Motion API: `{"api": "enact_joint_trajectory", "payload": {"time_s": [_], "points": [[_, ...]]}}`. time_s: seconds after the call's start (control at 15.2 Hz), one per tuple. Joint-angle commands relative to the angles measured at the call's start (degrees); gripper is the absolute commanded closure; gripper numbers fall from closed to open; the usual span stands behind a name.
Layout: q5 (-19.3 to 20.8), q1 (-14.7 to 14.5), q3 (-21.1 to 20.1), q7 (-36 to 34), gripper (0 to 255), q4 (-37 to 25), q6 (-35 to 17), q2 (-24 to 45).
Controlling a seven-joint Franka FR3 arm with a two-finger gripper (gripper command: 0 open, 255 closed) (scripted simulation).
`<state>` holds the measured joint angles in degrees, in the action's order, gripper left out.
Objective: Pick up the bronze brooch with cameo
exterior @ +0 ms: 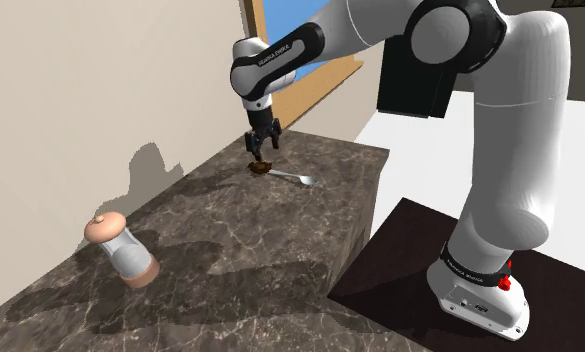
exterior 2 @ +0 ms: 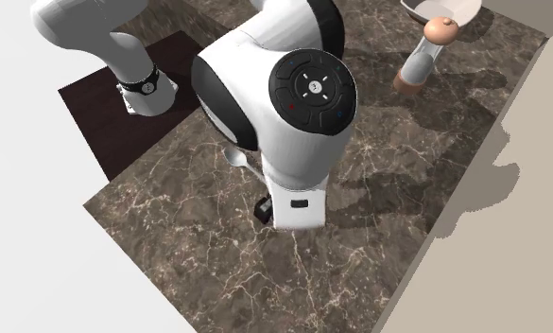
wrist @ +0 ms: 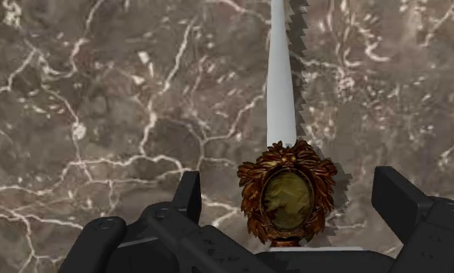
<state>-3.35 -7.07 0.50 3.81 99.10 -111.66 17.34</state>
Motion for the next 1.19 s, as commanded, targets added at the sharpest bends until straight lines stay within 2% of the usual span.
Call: {"api": "enact_joint_trajectory", "payload": {"time_s": [0.0, 0.07, 0.53, 0.73, 0.79, 1.12], "points": [[-0.40, -0.27, -0.41, 0.06, 0, -5.39, 0.65, 4.62], [-0.54, -0.40, -0.61, 0.08, 0, -8.03, 1.02, 6.84], [-0.66, -0.41, -0.64, 0.37, 0, -5.38, -3.52, 8.73], [-0.67, -0.41, -0.65, 0.39, 0, -5.19, -3.89, 8.91], [-0.67, -0.41, -0.65, 0.40, 255, -5.13, -3.92, 8.89], [-0.67, -0.41, -0.65, 0.40, 255, -5.16, -3.89, 8.89]]}}
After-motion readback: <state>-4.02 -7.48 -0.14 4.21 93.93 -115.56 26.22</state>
